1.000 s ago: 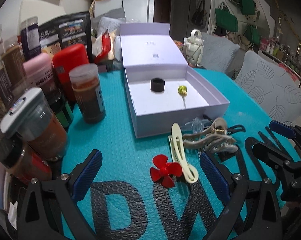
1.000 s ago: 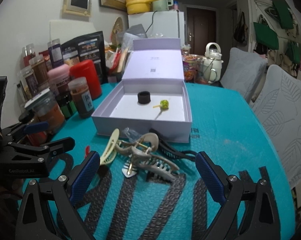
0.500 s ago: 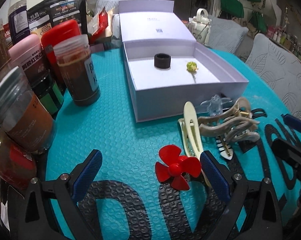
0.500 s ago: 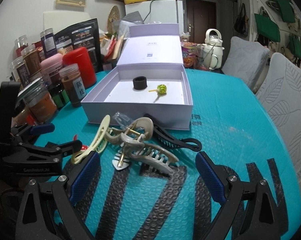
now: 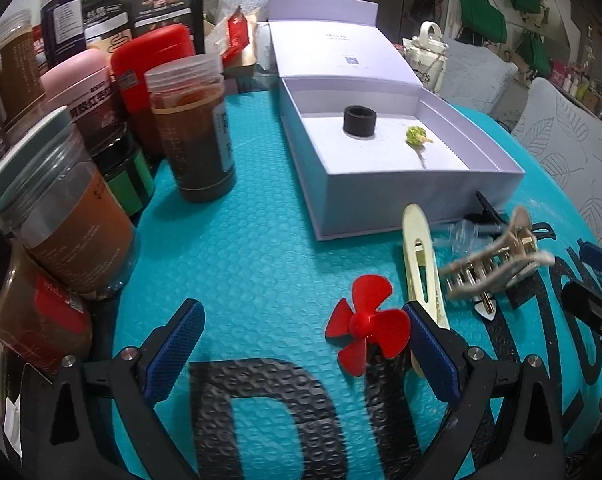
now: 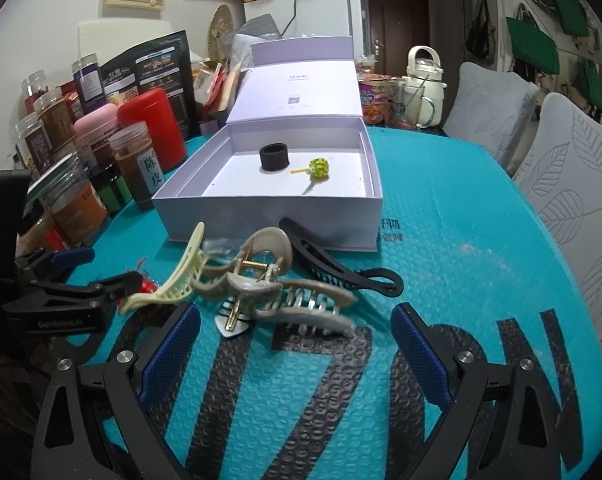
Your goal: Organize rigid objects
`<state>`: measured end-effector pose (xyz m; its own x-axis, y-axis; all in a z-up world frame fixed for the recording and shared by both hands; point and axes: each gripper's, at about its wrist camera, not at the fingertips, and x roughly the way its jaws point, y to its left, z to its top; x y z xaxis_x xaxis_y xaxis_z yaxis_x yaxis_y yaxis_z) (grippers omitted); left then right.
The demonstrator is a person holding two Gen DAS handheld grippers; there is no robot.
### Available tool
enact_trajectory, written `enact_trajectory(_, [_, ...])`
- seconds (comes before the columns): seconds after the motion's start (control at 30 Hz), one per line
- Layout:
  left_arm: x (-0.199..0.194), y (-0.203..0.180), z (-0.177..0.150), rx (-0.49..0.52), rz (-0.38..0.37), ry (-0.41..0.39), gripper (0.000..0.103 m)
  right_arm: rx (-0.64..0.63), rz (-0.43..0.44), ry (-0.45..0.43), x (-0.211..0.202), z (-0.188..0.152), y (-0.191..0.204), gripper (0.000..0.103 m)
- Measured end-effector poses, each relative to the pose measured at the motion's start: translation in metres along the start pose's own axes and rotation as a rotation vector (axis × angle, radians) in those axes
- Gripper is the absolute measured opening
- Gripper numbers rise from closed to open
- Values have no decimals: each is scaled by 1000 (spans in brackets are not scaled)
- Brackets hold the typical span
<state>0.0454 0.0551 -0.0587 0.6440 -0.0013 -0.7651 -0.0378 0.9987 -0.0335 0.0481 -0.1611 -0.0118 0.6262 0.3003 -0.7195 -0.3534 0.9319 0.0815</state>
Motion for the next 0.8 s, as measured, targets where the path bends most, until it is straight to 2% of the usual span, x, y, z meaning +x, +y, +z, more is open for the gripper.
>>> enact_trajectory(0.1, [-3,4,0,3,4,-15,100,-1,1,1,0,0,0,97])
enact_trajectory(0.23, [4,-1,-3,52,13,15,100,-2,2,4,1,0,2,97])
enact_trajectory(0.5, [19,-15,-11,91,-34,41,99,4,-1,13,4,-1,0,97])
enact_trajectory(0.53, [18,-15,-12,87,-51,39,95,5,-4,14,4,-1,-1,97])
enact_trajectory(0.57, [20,-15,-12,82,-70,47,86,6,-7,16,5,-1,-2,97])
enact_trajectory(0.63, [21,-15,-12,81,-62,46,77,12,-6,20,6,-2,-3,97])
enact_trajectory(0.67, [22,-16,-10,85,-61,44,68,16,-5,21,6,-2,-4,97])
enact_trajectory(0.7, [22,-17,-9,88,-64,38,65,18,-5,22,6,-2,-4,97])
enact_trajectory(0.77, [23,-19,-8,93,-68,34,53,20,-2,22,7,-3,-6,97])
enact_trajectory(0.8, [23,-21,-7,100,-68,31,51,21,-2,24,7,-3,-6,97])
